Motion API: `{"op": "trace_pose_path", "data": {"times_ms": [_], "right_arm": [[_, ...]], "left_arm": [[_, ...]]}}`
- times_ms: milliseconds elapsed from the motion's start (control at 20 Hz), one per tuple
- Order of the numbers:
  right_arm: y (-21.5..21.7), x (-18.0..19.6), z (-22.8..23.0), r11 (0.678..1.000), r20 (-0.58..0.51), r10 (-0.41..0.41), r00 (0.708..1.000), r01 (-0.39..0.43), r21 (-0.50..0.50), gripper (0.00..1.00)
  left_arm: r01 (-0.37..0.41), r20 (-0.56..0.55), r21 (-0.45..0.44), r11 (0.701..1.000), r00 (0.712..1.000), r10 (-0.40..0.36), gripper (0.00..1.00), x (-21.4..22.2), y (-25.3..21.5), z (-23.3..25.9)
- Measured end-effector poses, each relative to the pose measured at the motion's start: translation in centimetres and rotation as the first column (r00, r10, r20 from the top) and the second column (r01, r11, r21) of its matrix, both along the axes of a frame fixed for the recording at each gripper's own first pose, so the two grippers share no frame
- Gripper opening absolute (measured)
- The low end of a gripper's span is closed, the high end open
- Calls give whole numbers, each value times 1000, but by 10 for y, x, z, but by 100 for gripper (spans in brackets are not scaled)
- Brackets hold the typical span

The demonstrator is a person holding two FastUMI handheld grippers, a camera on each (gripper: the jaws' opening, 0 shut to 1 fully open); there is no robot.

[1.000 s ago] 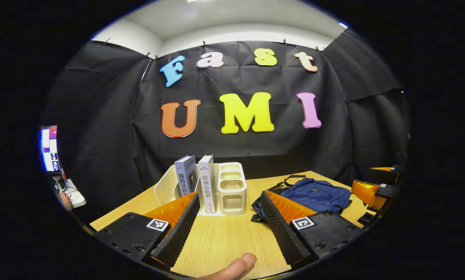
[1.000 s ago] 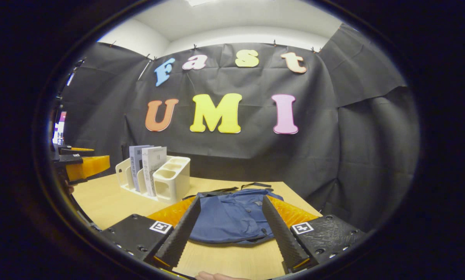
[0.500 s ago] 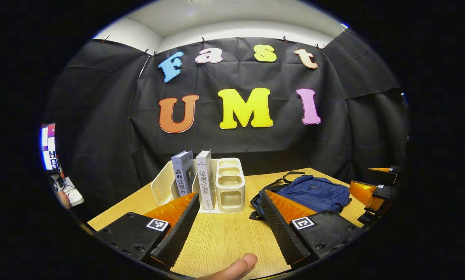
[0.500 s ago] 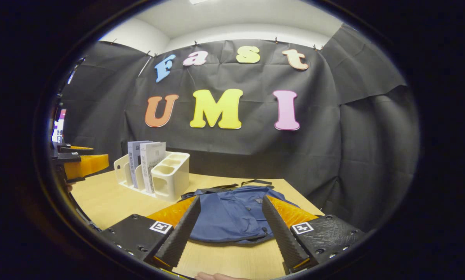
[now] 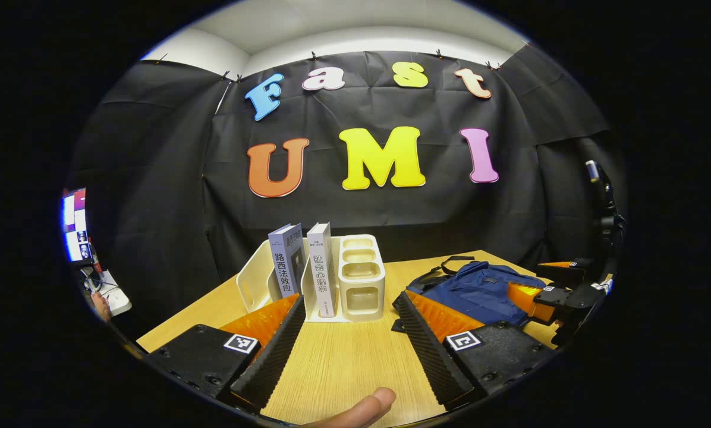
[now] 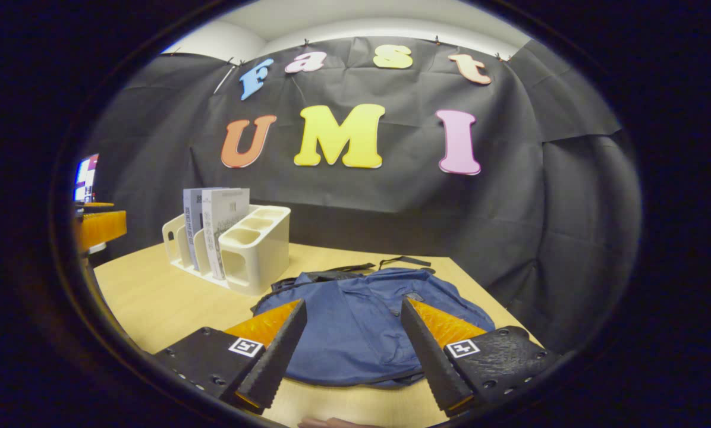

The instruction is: Open the schoolbag, grab two books from the bookshelf and put them into the schoolbag.

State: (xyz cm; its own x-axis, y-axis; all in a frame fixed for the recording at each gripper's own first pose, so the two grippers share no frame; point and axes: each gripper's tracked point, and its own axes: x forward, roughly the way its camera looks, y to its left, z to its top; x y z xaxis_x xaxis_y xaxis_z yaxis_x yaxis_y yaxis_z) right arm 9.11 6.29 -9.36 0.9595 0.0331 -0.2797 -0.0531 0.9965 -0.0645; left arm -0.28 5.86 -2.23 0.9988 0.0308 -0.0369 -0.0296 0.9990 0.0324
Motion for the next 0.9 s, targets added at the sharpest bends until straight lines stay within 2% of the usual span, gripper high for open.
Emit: {"op": "trace_pose_path", "data": {"times_ms": [200, 250, 450, 550, 700, 850, 900], "right_arm": [[23, 18, -27, 999, -90, 40, 995, -41, -15, 98], [28, 20, -29, 998, -99, 55, 994, -58, -29, 96], [49, 25, -32, 989, -110, 80, 991, -93, -115, 98], [63, 24, -39, 977, -125, 105, 987, -125, -174, 98], [86, 21, -49, 941, -129, 153, 980, -184, -284, 94], [114, 17, -65, 928, -163, 189, 968, -230, -293, 94], [120, 17, -70, 930, -175, 187, 967, -232, -286, 98]], "left_arm": [[-13, -5, -10, 1000, 1000, 13, 99, 2, 9, -2], [-13, -5, -14, 1000, 1000, 13, 99, 3, 11, -2], [-30, -3, -14, 999, 1000, 30, 99, 4, 22, -1], [-32, 5, -19, 999, 999, 32, 99, 3, 27, 0], [-37, 0, -32, 999, 999, 37, 99, 5, 33, -2], [-46, -24, -39, 998, 999, 45, 99, 8, 38, -9], [-51, -29, -43, 998, 998, 50, 99, 9, 40, -10]]}}
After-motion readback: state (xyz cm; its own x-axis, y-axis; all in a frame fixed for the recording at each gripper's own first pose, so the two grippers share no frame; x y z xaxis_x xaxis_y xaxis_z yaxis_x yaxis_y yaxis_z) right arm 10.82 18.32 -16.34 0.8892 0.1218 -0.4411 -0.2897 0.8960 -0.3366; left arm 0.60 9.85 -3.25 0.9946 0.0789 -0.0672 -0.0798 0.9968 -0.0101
